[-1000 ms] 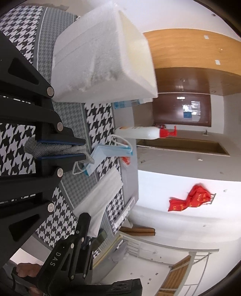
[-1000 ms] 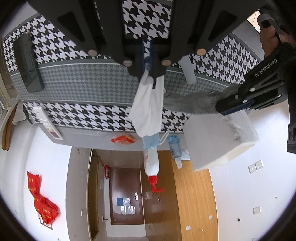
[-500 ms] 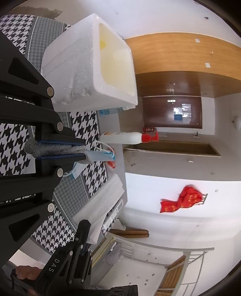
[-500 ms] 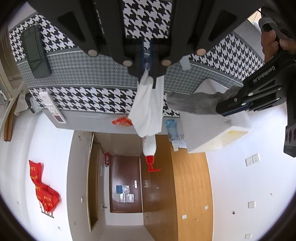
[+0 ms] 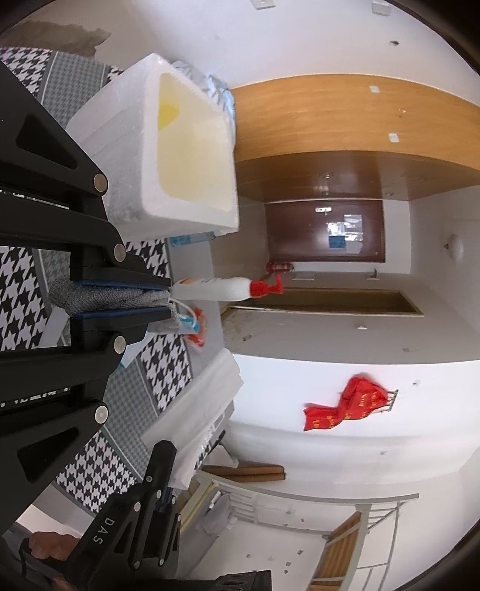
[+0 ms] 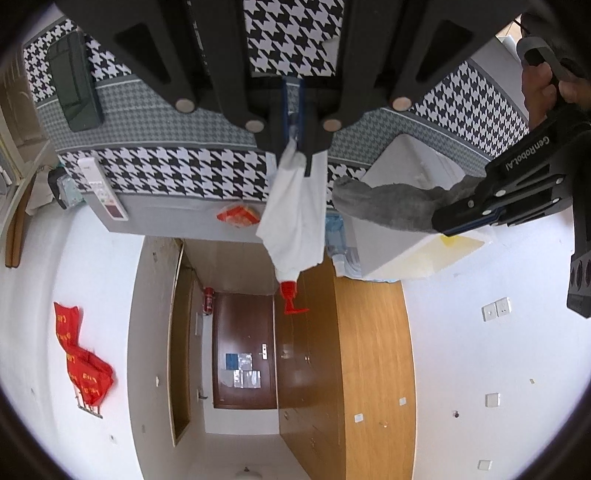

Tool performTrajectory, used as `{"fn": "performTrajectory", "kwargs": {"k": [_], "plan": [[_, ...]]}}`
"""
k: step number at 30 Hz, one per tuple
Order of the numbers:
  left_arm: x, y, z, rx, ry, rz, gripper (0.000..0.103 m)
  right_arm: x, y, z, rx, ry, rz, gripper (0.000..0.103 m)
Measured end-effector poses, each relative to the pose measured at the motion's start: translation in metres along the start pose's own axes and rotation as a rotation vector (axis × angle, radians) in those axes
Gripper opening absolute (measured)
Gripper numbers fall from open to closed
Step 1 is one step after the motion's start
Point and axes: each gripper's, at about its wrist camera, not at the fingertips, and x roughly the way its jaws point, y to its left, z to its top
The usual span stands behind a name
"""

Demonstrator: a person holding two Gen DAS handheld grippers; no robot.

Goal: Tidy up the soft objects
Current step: 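Carry the sock and mask over the white foam box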

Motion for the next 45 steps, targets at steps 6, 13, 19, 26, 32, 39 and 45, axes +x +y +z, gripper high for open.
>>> {"fn": "performTrajectory", "kwargs": {"k": [6,13,19,26,32,39,45], "plan": [[-0.004,0.003,0.014,-0.001,-0.035,0.019,0.010,0.000,0.002,0.008,-0.003,-0.019,0.002,0.006],[-0.007,0.007,0.023,0.009,-0.060,0.030,0.010,-0.001,0.004,0.017,-0.008,-0.040,0.006,0.006],[-0.008,0.010,0.032,0.018,-0.081,0.041,0.010,-0.002,0.008,0.024,-0.019,-0.059,0.010,0.006],[-0.011,0.016,0.042,0.014,-0.105,0.059,0.010,-0.002,0.011,0.030,-0.018,-0.072,0.015,0.006],[-0.011,0.023,0.047,0.003,-0.118,0.076,0.010,-0.001,0.015,0.035,-0.028,-0.084,0.024,0.006],[-0.014,0.034,0.053,-0.008,-0.130,0.108,0.010,0.001,0.021,0.040,-0.041,-0.091,0.042,0.006],[-0.017,0.048,0.057,-0.029,-0.146,0.141,0.010,0.004,0.030,0.044,-0.056,-0.092,0.059,0.006]]}}
